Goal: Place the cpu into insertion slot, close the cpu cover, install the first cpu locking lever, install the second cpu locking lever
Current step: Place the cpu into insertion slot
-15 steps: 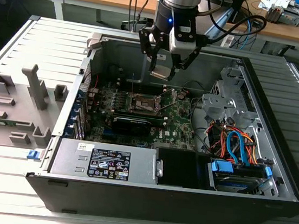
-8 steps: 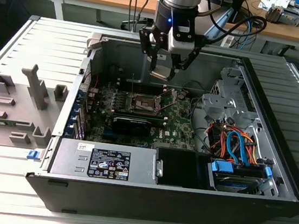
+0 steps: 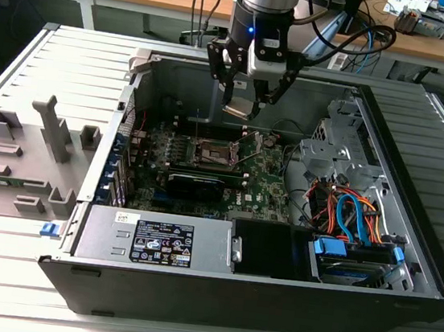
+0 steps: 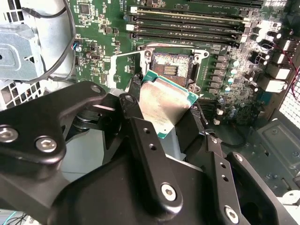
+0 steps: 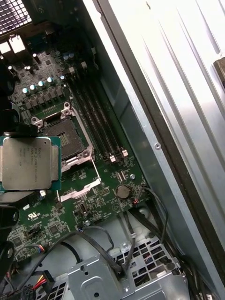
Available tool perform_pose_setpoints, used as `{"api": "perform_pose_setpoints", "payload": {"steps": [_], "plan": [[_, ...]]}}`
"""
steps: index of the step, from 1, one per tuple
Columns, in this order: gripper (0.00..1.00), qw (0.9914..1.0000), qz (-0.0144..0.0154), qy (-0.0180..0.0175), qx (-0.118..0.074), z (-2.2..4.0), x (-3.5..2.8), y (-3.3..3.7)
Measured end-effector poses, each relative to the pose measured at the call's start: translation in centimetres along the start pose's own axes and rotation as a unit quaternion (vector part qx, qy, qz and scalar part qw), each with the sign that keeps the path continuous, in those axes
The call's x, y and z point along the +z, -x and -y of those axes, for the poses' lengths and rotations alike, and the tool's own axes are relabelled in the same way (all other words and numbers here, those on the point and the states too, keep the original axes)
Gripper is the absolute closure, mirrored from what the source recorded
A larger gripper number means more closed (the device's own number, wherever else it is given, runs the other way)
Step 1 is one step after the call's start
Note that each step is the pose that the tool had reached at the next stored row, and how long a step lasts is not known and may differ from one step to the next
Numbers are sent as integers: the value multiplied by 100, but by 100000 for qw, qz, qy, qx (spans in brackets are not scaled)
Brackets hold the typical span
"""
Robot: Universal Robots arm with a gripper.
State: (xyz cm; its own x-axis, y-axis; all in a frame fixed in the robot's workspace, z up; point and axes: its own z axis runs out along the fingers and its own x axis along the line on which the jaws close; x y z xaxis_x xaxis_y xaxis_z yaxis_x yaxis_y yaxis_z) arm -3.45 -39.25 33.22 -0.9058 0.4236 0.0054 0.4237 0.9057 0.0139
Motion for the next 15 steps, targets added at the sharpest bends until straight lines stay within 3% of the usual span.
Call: {"api": "perform_pose_setpoints", "payload": {"steps": [15], "plan": [[45, 99991, 65, -88, 1348, 0, 3, 0]]}}
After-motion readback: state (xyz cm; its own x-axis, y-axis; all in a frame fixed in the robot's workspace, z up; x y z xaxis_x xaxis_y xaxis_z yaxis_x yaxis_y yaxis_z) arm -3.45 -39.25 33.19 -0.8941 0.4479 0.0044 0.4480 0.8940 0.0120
